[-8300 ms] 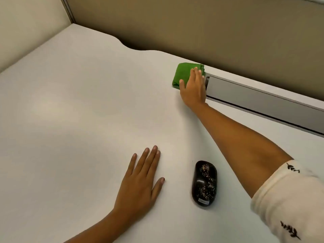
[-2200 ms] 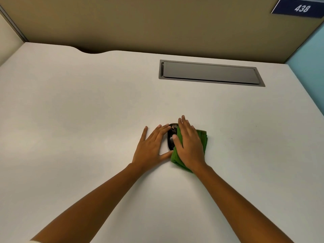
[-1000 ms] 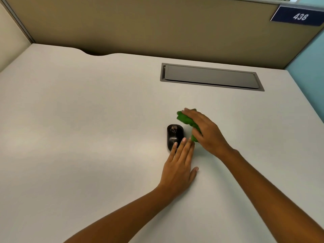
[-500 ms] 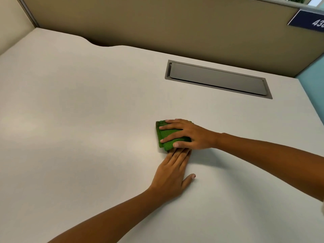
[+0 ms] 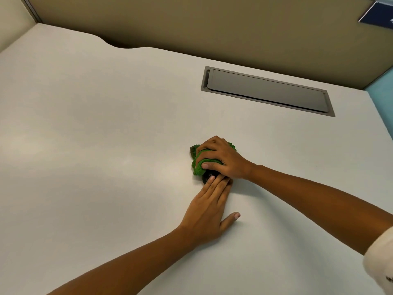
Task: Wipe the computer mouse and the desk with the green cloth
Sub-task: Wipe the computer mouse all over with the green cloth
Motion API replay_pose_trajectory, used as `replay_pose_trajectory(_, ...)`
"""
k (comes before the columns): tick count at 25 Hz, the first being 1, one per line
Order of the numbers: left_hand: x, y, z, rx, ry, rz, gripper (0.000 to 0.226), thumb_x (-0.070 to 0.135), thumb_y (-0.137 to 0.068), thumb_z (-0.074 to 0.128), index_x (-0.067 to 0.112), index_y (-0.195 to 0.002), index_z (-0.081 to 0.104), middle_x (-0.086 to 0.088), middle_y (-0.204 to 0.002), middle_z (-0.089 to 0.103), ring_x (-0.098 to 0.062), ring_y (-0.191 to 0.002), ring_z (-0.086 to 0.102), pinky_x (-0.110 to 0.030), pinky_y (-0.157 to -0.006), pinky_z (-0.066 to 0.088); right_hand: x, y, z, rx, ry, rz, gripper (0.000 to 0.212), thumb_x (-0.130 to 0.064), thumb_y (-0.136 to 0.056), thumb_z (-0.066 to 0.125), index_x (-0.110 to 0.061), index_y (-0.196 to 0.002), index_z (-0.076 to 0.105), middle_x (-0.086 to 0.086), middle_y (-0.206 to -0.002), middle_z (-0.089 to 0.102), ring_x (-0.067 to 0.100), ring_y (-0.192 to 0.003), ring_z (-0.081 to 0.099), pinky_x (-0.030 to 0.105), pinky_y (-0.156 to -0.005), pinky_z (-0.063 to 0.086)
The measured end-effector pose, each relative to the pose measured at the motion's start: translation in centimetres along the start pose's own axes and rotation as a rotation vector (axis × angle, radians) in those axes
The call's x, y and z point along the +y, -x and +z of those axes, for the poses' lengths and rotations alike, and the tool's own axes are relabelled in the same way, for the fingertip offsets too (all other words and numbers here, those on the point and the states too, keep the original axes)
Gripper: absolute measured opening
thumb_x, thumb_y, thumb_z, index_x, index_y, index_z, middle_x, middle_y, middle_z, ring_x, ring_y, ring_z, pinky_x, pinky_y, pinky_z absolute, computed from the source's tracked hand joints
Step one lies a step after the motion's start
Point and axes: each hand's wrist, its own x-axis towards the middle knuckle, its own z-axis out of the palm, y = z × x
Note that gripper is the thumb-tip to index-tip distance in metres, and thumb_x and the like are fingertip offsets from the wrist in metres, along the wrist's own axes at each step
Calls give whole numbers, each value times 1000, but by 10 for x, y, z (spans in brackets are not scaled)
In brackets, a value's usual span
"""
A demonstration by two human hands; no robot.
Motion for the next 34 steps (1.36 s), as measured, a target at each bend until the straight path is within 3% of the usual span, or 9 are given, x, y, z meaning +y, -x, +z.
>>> replay_pose_trajectory(5, -2, -1, -1, -22, 77, 8, 79, 62, -97, 21, 7, -153, 11, -6, -162, 9, -16, -150, -2, -38, -122, 3, 0, -12, -1, 32, -122, 77, 17, -16, -89, 62, -10, -102, 72, 5, -110, 67, 27, -101, 49, 44, -93, 39)
replay_pose_trajectory(9, -4, 0, -4, -62, 120, 24, 82, 65, -95, 19, 10, -153, 0, -2, -162, -3, -12, -149, -11, -35, -123, 1, -2, -20, -11, 57, -282, 161, 19, -11, -89, 62, -7, -106, 70, 8, -109, 68, 25, -104, 54, 45, -96, 43)
replay_pose_trajectory(11, -7, 0, -6, -33, 135, 34, 80, 63, -96, 22, 10, -153, 4, -2, -162, 0, -13, -149, -8, -35, -123, 3, -5, -15, -14, 186, -331, 200, 21, -13, -89, 62, -9, -108, 70, 7, -111, 67, 24, -107, 56, 46, -98, 44)
replay_pose_trajectory(13, -14, 0, -10, 42, 150, 22, 75, 57, -98, 27, 8, -153, 13, -5, -162, 9, -16, -150, 0, -37, -123, 6, -5, 0, -11, 278, -188, 148, 23, -22, -90, 59, -20, -110, 69, 0, -117, 65, 19, -112, 53, 41, -100, 42)
replay_pose_trajectory(15, -23, 2, -12, 120, 133, 24, 68, 50, -100, 32, 6, -150, 25, -9, -159, 24, -19, -150, 12, -42, -123, 13, -4, 19, -5, 238, -24, 59, 25, -30, -92, 55, -27, -114, 67, -5, -125, 61, 16, -118, 48, 38, -102, 39)
replay_pose_trajectory(17, -31, 3, -12, 153, 114, 54, 63, 46, -100, 36, 6, -148, 32, -10, -155, 34, -21, -147, 23, -44, -120, 23, 1, 31, 0, 204, -17, 68, 27, -29, -94, 52, -27, -117, 66, -5, -130, 58, 15, -121, 46, 36, -104, 37)
replay_pose_trajectory(25, -33, 4, -8, 172, 180, 72, 69, 48, -97, 44, 9, -151, 23, -3, -160, 21, -17, -150, 12, -36, -119, 27, 23, 17, -1, 238, 112, 204, 27, -29, -94, 51, -23, -116, 67, -3, -124, 62, 21, -116, 49, 40, -97, 39)
replay_pose_trajectory(30, -36, 4, -5, 153, 150, 64, 70, 52, -97, 40, 14, -153, 19, 1, -161, 18, -13, -150, 8, -32, -119, 25, 19, 1, -14, 450, -9, 451, 23, -22, -94, 55, -16, -112, 68, 4, -118, 64, 25, -112, 52, 49, -96, 42)
replay_pose_trajectory(34, -35, 4, -5, 174, 165, 60, 68, 50, -97, 42, 13, -151, 24, -2, -159, 24, -15, -149, 13, -33, -119, 27, -4, 27, 0, 316, 31, 254, 26, -33, -93, 51, -28, -112, 67, -4, -120, 61, 18, -112, 50, 35, -97, 40)
